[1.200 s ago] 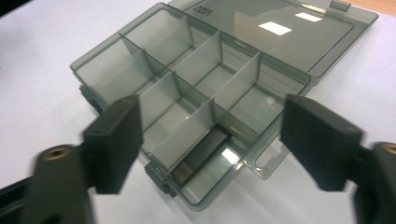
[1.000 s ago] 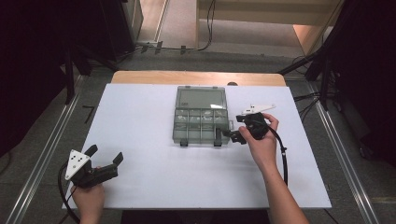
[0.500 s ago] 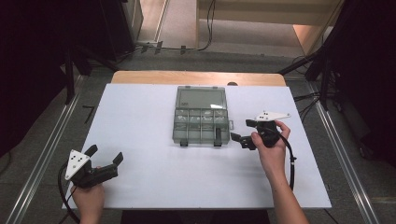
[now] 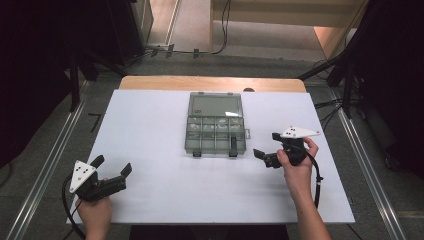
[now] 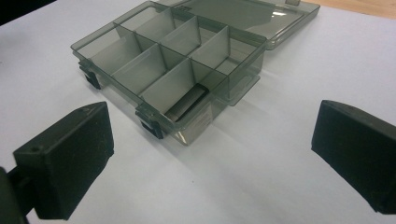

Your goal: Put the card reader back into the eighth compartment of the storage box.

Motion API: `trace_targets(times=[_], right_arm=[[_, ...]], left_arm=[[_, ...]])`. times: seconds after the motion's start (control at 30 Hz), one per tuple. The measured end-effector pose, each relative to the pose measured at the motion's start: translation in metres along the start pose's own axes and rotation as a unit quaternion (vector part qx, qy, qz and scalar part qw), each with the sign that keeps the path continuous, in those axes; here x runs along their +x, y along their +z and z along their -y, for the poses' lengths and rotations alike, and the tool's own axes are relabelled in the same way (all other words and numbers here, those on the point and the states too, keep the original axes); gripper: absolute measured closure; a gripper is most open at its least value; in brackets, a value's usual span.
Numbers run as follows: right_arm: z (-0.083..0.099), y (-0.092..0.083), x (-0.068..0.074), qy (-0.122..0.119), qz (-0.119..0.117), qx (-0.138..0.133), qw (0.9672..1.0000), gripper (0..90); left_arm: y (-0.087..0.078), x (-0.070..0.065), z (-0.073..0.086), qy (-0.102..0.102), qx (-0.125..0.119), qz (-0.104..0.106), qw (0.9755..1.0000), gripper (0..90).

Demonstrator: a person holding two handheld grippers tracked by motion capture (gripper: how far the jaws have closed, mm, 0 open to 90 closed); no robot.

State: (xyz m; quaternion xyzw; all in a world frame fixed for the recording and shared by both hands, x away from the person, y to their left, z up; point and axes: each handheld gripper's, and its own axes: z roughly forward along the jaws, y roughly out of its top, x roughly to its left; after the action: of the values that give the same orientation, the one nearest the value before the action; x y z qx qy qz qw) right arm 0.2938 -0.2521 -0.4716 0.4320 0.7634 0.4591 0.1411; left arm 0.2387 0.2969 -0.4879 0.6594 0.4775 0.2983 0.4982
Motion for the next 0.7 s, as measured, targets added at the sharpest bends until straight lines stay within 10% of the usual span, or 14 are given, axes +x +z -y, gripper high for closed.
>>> trace_targets(times=[0.7], right_arm=[[0.033, -0.030, -0.014, 0.015, 0.022, -0.034, 0.9991, 0.0]], left_arm=[[0.000, 0.000, 0.000, 0.001, 0.002, -0.001, 1.0000, 0.3]])
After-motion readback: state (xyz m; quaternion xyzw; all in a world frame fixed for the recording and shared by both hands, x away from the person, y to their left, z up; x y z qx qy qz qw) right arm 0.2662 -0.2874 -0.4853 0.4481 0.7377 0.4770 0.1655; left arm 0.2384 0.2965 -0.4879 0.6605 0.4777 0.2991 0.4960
